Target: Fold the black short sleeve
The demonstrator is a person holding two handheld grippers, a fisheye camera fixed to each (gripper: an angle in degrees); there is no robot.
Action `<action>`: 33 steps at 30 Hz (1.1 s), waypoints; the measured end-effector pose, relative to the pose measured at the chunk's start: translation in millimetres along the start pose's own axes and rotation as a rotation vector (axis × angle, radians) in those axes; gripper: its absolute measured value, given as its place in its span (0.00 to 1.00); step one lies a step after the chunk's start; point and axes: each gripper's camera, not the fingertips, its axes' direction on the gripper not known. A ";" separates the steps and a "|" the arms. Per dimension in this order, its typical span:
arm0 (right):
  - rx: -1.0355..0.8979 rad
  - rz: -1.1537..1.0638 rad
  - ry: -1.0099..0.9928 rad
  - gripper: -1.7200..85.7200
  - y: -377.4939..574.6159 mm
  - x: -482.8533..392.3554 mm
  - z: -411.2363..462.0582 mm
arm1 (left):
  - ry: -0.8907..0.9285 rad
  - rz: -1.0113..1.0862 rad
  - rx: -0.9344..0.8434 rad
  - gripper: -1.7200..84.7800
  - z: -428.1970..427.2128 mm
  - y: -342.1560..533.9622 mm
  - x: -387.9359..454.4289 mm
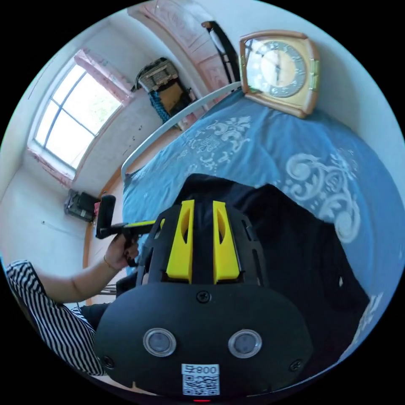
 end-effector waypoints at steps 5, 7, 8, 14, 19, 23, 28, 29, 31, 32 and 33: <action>-0.140 -0.111 0.121 0.13 -81.0 -30.2 52.4 | 0.033 0.029 0.043 0.04 -34.0 5.0 -6.4; -0.178 -0.143 0.186 0.13 -109.0 -39.0 71.3 | 0.048 0.031 0.045 0.04 -43.3 6.1 -7.5; -0.186 -0.151 0.199 0.13 -115.1 -40.5 75.9 | 0.060 0.032 0.046 0.04 -48.9 6.9 -8.1; -0.291 -0.233 0.334 0.10 -152.0 -45.6 119.5 | 0.109 0.019 0.045 0.03 -72.9 12.2 -5.9; -0.272 -0.223 0.254 0.04 -175.9 -30.3 114.4 | 0.077 0.031 0.046 0.03 -87.7 19.2 11.3; -0.084 -0.211 0.097 0.03 -177.6 -8.9 60.8 | -0.015 0.172 0.142 0.03 -114.9 28.8 55.6; 0.180 -0.102 -0.165 0.03 -129.0 61.5 -23.9 | -0.039 0.461 0.209 0.03 -128.8 49.4 133.8; 0.189 -0.079 -0.182 0.03 -120.2 71.2 -27.9 | -0.058 0.542 0.182 0.03 -122.8 58.0 152.6; 0.199 0.025 -0.209 0.03 -82.5 106.5 -34.5 | -0.091 0.639 0.118 0.03 -109.1 71.4 175.3; 0.192 0.052 -0.203 0.03 -73.4 114.6 -33.8 | -0.117 0.692 0.077 0.03 -98.5 80.6 186.6; 0.167 0.109 -0.188 0.04 -56.7 130.4 -30.5 | -0.133 0.713 0.052 0.03 -92.4 84.9 191.6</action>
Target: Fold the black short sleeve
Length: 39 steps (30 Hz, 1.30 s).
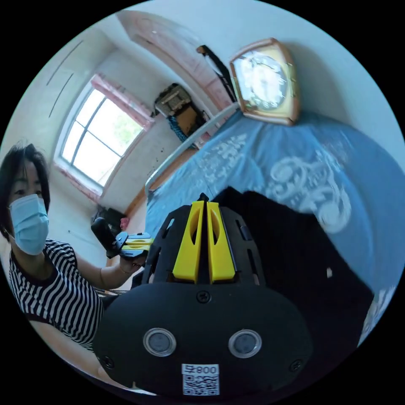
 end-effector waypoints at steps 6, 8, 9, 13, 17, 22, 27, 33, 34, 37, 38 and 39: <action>-0.014 0.210 0.012 0.07 43.3 60.7 -10.2 | -0.053 0.122 -0.224 0.03 37.1 -2.0 46.5; 0.006 0.239 0.020 0.09 42.0 69.9 -17.3 | -0.040 0.125 -0.260 0.04 43.6 -4.3 54.3; 0.037 0.226 0.023 0.10 37.8 71.9 -21.5 | -0.039 0.124 -0.268 0.04 44.8 -5.1 56.1; 0.013 0.149 0.036 0.11 -2.8 79.4 -7.2 | 0.027 0.102 -0.276 0.06 44.2 -9.2 66.0; -0.041 0.129 -0.030 0.11 -46.7 96.5 18.2 | 0.065 0.024 -0.247 0.08 37.1 -10.0 64.5; -0.130 0.167 -0.051 0.12 -86.6 118.9 52.4 | 0.075 -0.004 -0.244 0.09 40.0 -16.2 61.5; -0.091 0.161 -0.138 0.05 -100.4 131.3 59.2 | 0.076 -0.025 -0.247 0.08 45.8 -20.6 59.4; -0.011 0.002 -0.263 0.03 -132.4 123.3 54.0 | 0.002 -0.109 -0.253 0.07 52.2 -25.0 40.5; -0.025 -0.019 -0.267 0.03 -141.2 123.3 59.5 | -0.008 -0.130 -0.253 0.06 53.3 -26.8 36.3; -0.116 -0.014 -0.208 0.02 -163.8 130.3 87.2 | -0.048 -0.174 -0.265 0.05 57.6 -31.2 27.3; -0.141 -0.005 -0.196 0.02 -168.1 132.3 94.5 | -0.058 -0.195 -0.271 0.05 59.5 -32.5 23.6; -0.197 -0.001 -0.176 0.02 -176.4 135.1 108.9 | -0.060 -0.203 -0.273 0.04 60.2 -33.0 21.8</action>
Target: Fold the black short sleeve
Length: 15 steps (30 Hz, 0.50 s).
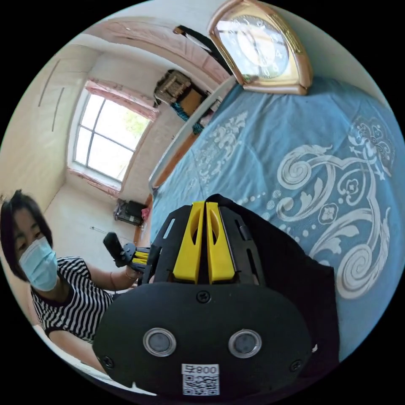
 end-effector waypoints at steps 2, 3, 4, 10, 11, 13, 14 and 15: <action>-0.064 0.026 0.059 0.03 -13.4 6.6 14.2 | -0.009 -0.038 0.007 0.04 0.8 -2.1 -7.5; -0.094 0.032 0.066 0.03 -20.1 10.1 19.6 | -0.009 -0.044 0.005 0.04 1.3 -2.6 -9.4; -0.109 0.040 0.071 0.03 -25.1 13.2 21.4 | -0.015 -0.058 0.004 0.03 1.8 -3.5 -12.8; -0.039 0.061 0.076 0.06 -19.7 18.2 1.9 | 0.077 0.024 0.042 0.06 -4.4 -13.5 0.0; -0.032 0.060 0.080 0.06 -17.3 17.7 -0.5 | 0.068 0.037 0.013 0.07 0.8 -18.5 3.1; -0.005 0.057 0.077 0.08 -5.9 15.7 -8.9 | 0.042 0.020 -0.034 0.07 12.4 -24.9 2.4; 0.003 0.055 0.073 0.08 -2.9 15.3 -10.3 | 0.047 0.002 -0.043 0.06 17.5 -27.5 -0.9; 0.004 0.058 0.068 0.09 2.4 15.8 -11.2 | 0.051 -0.014 -0.030 0.06 17.6 -28.0 -3.4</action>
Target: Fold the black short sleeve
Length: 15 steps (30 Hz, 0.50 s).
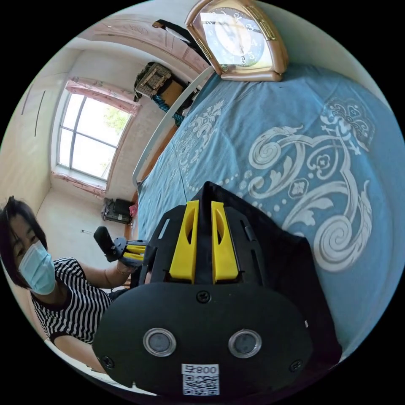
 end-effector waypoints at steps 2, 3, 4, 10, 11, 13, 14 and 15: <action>-0.014 0.012 0.000 0.09 4.3 2.8 3.4 | 0.080 -0.052 0.012 0.05 2.4 -3.6 -13.1; -0.034 0.014 -0.013 0.09 4.5 4.1 8.6 | 0.100 -0.065 0.020 0.04 2.9 -3.9 -16.4; -0.062 0.013 -0.025 0.09 2.5 4.2 15.4 | 0.129 -0.084 0.030 0.04 4.0 -4.6 -21.7; -0.088 -0.052 0.035 0.03 -19.6 -14.4 33.8 | 0.032 -0.081 0.130 0.03 -12.2 -7.1 -18.1; -0.091 -0.057 0.036 0.03 -22.8 -15.7 35.3 | 0.020 -0.081 0.141 0.03 -14.1 -7.4 -17.6; -0.152 -0.064 0.086 0.03 -33.6 -18.1 47.4 | 0.013 -0.088 0.124 0.02 -11.2 -7.2 -18.7; -0.160 -0.063 0.081 0.03 -34.8 -18.3 49.4 | 0.012 -0.101 0.119 0.02 -9.5 -5.0 -20.1; -0.156 -0.065 0.071 0.03 -35.2 -19.8 50.1 | 0.017 -0.107 0.119 0.02 -9.3 -3.6 -20.7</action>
